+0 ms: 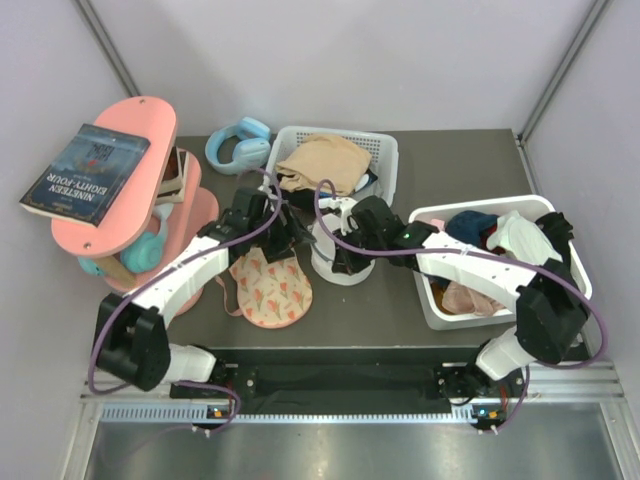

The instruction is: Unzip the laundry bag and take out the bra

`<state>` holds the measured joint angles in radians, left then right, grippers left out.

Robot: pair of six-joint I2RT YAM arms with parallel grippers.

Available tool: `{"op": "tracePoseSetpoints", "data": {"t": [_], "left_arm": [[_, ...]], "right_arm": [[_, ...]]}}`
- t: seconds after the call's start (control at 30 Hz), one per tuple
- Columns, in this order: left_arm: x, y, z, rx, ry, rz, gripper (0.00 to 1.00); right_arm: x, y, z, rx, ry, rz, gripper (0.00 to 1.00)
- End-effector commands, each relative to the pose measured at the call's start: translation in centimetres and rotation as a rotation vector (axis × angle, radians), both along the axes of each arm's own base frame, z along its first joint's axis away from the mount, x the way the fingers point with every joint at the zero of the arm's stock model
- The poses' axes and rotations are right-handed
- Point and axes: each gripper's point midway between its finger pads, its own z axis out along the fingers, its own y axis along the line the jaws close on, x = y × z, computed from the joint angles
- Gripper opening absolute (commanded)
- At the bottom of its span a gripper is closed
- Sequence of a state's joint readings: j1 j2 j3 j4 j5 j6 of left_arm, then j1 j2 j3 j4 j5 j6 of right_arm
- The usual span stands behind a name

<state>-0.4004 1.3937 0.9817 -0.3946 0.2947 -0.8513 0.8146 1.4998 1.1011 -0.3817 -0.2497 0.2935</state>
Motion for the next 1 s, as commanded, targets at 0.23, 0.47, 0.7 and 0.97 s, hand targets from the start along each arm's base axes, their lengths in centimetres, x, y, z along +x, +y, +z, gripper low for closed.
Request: {"op": "tracePoseSetpoints", "data": {"t": [0.23,0.47,0.7,0.97], "left_arm": [[-4.3,-1.7,-0.9,-0.185,0.075,0.107,0.74],[-3.9,-3.2,-1.0,-0.222,0.065,0.112,0.66],[-3.5,-3.2,-1.2,-0.228,0.062,0.136,0.33],[-3.4,-3.4,-1.2,-0.252,0.056,0.143,0.0]], "right_arm": [[-1.5,4.2,2.6,0.103,-0.03,0.108,0.0],[-2.3,4.3,2.5,0.099,-0.031,0.124,0.0],[-2.8,3.8,2.6,0.097,-0.04,0.114,0.0],[-2.9,3.1,2.1,0.075,-0.03,0.089,0.0]]}}
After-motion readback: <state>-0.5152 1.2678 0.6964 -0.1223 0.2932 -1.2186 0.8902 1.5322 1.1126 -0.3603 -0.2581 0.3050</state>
